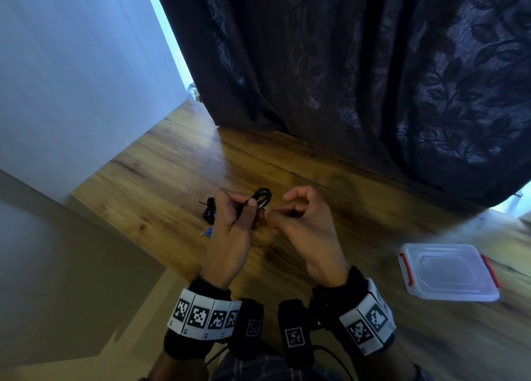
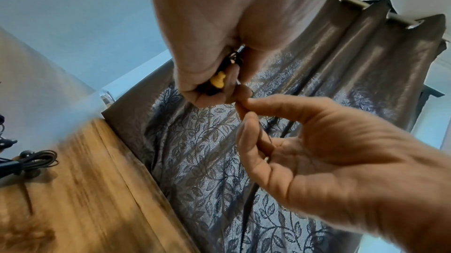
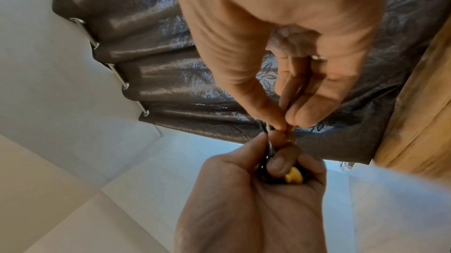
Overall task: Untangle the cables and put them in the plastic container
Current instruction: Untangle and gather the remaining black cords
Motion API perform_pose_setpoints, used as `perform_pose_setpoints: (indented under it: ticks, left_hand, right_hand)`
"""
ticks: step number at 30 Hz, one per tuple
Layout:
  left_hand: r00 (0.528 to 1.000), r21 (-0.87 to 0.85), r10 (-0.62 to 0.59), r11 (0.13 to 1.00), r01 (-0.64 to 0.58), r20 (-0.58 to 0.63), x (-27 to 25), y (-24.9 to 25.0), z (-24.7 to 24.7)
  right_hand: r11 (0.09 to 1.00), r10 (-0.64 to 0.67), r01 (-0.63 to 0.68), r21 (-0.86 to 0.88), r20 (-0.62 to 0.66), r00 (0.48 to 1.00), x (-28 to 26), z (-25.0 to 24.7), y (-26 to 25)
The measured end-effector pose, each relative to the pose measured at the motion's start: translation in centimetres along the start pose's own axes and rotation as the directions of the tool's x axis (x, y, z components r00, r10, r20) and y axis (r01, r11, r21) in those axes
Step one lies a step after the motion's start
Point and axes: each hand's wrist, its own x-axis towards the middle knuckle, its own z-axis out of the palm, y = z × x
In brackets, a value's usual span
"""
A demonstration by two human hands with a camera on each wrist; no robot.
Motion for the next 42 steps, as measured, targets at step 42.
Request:
perform_pose_setpoints:
  ticks: [42]
  left_hand:
    - [0.982,-0.112,0.125,0.984,-0.142,-0.145,0.9,0.7,-0.8]
  right_hand:
    - [0.559,-0.783,0.695,-0.453,-0.012,0.622,-1.6,2.7,2.2]
